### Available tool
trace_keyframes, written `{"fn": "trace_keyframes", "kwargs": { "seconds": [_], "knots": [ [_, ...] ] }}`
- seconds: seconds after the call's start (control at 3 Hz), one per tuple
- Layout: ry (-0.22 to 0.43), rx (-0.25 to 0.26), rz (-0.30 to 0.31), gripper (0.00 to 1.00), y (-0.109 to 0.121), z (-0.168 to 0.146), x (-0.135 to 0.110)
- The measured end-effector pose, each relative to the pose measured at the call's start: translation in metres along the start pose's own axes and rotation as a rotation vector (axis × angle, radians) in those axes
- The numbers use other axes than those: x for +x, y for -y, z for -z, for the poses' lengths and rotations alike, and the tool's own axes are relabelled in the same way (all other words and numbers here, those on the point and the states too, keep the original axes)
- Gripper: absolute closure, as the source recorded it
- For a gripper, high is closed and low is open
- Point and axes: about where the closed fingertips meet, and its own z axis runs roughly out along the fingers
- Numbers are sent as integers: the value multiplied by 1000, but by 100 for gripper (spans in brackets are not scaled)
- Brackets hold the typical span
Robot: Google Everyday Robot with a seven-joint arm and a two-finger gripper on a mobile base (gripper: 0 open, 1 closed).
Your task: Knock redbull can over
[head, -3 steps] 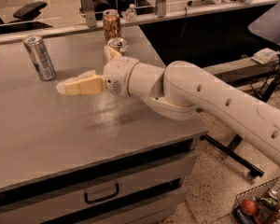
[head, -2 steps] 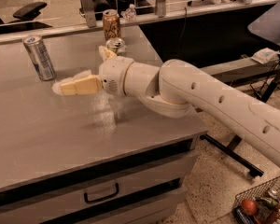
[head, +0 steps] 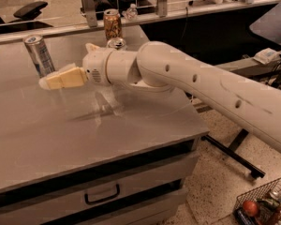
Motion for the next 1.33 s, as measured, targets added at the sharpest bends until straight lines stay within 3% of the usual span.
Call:
{"fn": "trace_keyframes", "kwargs": {
  "seconds": [0.33, 0.67, 1.33],
  "knots": [
    [-69, 56, -29, 0, 17, -24, 15],
    [-93, 122, -15, 0, 32, -45, 22],
    [-81, 161, 46, 0, 50, -90, 15]
  ]
}}
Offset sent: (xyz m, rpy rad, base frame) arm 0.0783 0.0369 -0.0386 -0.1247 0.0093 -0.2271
